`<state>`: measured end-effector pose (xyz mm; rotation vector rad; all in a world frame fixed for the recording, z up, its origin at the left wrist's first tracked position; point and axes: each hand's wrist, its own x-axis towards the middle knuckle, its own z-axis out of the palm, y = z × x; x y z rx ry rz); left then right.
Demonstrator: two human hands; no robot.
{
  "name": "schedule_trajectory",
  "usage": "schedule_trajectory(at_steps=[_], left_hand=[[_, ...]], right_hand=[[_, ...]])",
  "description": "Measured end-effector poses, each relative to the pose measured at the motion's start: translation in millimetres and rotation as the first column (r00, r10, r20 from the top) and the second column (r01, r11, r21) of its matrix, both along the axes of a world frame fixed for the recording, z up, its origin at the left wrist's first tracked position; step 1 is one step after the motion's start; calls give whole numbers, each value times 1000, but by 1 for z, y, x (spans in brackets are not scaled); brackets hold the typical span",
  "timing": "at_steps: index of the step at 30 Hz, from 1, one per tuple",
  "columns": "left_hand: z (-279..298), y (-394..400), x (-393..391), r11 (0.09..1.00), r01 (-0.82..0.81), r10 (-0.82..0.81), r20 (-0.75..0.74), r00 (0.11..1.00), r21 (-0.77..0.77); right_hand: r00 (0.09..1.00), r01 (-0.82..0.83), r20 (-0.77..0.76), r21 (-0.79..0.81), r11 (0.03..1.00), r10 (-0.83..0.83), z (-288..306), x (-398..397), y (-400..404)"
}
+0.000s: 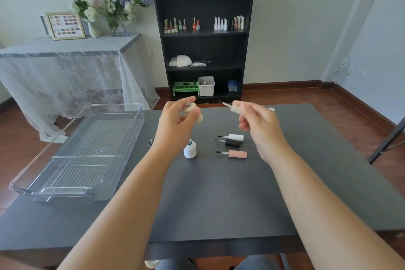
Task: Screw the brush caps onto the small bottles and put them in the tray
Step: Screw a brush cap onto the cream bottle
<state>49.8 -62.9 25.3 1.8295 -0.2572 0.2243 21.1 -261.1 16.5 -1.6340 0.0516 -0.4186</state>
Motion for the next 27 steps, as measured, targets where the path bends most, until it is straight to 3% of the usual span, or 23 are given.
schedule_trajectory(at_steps=[2, 4, 6, 8, 10, 15, 19, 27], left_hand=[[-14, 5, -21, 992, 39, -42, -24, 999, -118], [-35, 10, -42, 985, 68, -79, -61, 995, -161], [-55, 14, -59, 989, 69, -83, -111, 990, -128], [-69, 18, -73, 999, 40, -43, -129, 991, -30], [-72, 21, -79, 999, 2, 2, -93, 996, 41], [-70, 21, -81, 998, 8, -7, -25, 1000, 65], [-73, 19, -85, 980, 28, -49, 103, 993, 196], [-73, 19, -85, 964, 21, -70, 177, 982, 265]], right_hand=[[999, -51, 23, 306, 951, 47, -11, -21, 2], [995, -99, 34, 563, 820, 97, -24, -39, 4], [991, -109, 28, 712, 693, 127, -37, -55, 6], [991, -99, 17, 753, 650, 131, -47, -66, 8], [991, -109, 21, 700, 706, 133, -53, -74, 10], [991, -135, 43, 371, 919, 129, -59, -88, 21], [996, -87, 53, 293, 952, 75, -59, -90, 25], [994, -98, 64, 215, 972, 86, -63, -88, 26]])
